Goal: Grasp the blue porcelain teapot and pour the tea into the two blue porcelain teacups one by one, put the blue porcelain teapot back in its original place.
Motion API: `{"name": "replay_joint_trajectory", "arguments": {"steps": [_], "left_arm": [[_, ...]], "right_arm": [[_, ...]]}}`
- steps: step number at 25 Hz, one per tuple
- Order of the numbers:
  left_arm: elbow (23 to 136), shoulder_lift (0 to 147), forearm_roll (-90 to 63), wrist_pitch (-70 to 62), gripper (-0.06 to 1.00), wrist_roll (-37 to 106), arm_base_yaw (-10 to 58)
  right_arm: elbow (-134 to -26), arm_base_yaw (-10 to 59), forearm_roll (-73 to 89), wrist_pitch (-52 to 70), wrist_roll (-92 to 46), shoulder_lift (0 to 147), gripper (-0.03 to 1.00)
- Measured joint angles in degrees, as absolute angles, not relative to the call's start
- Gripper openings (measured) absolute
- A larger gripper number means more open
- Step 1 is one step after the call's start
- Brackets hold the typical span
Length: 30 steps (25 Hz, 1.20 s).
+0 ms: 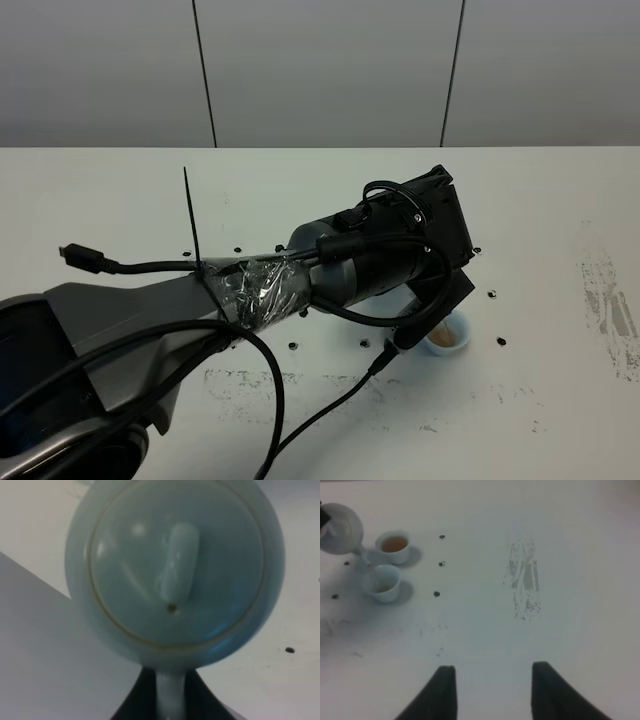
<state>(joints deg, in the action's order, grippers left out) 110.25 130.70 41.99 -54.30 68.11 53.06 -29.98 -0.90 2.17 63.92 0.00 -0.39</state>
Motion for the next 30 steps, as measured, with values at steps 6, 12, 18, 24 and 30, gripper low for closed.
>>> {"name": "replay_joint_trajectory", "arguments": {"steps": [6, 12, 18, 24, 30], "left_arm": [[110.3, 130.7, 45.4, -54.0, 0.04, 68.1, 54.0], [110.1, 130.7, 48.0, -54.1, 0.04, 68.1, 54.6], [109.9, 130.7, 50.7, -54.1, 0.04, 68.1, 55.1], [109.0, 130.7, 51.3, -53.7, 0.04, 68.1, 55.4], [109.0, 130.7, 52.6, -53.6, 0.04, 68.1, 55.5]], "right_arm": [[-30.0, -0.9, 2.2, 63.9, 0.0, -0.4, 0.34], [-30.0, -0.9, 2.2, 63.9, 0.0, -0.4, 0.34], [-30.0, -0.9, 2.2, 63.9, 0.0, -0.4, 0.34], [-30.0, -0.9, 2.2, 63.9, 0.0, -0.4, 0.34], [-30.0, -0.9, 2.2, 63.9, 0.0, -0.4, 0.34]]}}
